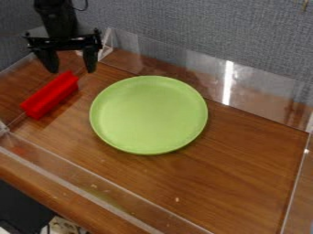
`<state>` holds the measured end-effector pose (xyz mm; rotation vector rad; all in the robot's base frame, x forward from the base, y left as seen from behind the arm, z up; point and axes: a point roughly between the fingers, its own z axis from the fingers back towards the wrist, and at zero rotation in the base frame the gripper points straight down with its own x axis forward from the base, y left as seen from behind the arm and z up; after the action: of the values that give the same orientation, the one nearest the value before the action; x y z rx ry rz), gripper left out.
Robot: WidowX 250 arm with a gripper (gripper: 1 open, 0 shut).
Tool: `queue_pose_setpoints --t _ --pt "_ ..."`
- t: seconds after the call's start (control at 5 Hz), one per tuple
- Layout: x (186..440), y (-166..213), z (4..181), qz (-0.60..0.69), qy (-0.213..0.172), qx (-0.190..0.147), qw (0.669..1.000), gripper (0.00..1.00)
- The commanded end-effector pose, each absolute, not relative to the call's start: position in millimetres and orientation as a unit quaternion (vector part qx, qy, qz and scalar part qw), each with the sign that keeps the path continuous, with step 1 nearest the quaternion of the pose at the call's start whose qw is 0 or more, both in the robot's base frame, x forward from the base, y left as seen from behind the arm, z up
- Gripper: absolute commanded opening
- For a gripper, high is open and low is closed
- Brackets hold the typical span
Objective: Put the red object on the left side
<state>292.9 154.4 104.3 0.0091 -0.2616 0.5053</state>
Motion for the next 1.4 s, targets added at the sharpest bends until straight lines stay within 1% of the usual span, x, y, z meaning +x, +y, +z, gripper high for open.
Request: queue_pose_setpoints --t 0.0,0.2,0.6,0.8,1.2 --pt "294 158 117.6 0.234 -0.156 0.014 0.959 1.0" --pt "288 161 113.5 0.231 -0.157 0.016 0.96 1.0" --pt "279 149 131.2 0.203 -0.169 0.016 0.964 1.0" --pt "280 147 135.6 0.195 -0.171 0.013 0.966 1.0" --pt "290 159 145.5 0.183 -0.162 0.002 0.97 1.0"
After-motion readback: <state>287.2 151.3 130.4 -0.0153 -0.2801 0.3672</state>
